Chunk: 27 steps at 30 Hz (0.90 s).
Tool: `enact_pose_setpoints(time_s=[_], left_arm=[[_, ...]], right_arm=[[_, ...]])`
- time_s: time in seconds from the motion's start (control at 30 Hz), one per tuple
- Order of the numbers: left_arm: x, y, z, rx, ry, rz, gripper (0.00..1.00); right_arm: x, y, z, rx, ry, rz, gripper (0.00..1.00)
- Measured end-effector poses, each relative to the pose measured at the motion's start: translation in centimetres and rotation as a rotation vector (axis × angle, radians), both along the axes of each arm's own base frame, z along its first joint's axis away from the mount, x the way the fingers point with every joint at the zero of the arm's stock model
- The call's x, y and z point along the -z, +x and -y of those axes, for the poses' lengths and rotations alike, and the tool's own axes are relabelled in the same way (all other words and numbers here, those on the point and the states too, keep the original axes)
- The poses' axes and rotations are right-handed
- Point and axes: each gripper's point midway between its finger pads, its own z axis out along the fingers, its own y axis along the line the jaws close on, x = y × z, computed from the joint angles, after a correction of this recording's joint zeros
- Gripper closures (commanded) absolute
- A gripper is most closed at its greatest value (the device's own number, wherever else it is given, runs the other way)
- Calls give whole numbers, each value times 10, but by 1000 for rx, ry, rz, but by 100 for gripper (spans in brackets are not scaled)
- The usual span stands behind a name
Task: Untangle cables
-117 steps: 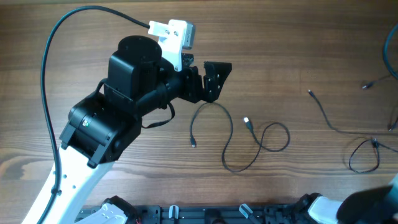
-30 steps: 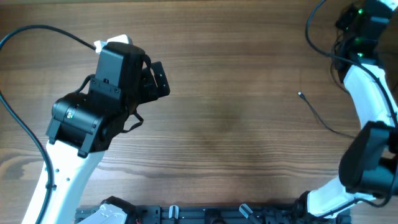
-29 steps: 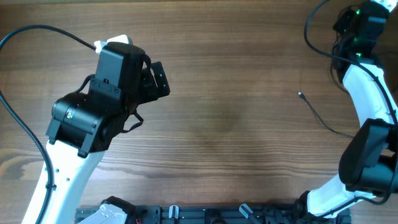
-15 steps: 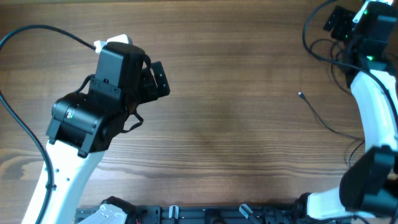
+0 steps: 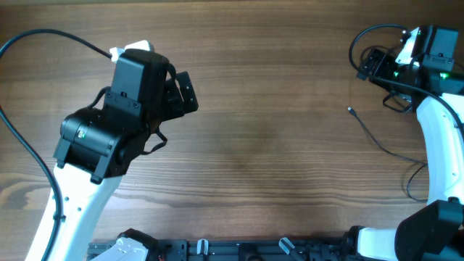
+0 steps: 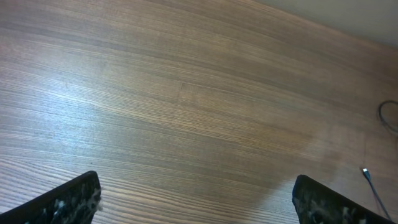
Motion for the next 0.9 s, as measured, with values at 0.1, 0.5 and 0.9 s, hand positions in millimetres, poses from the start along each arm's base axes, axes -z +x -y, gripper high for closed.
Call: enact_pose_setpoints(time_s=[0.1, 0.5, 0.9], left_arm=[[0, 0, 0, 0, 0, 0, 0], [0, 0, 0, 1, 1, 0, 0], [16, -5, -11, 51, -150, 639, 0]], right_arm=[[0, 0, 0, 0, 0, 0, 0], [0, 0, 0, 0, 0, 0, 0], [1, -1, -1, -1, 9, -3, 0]])
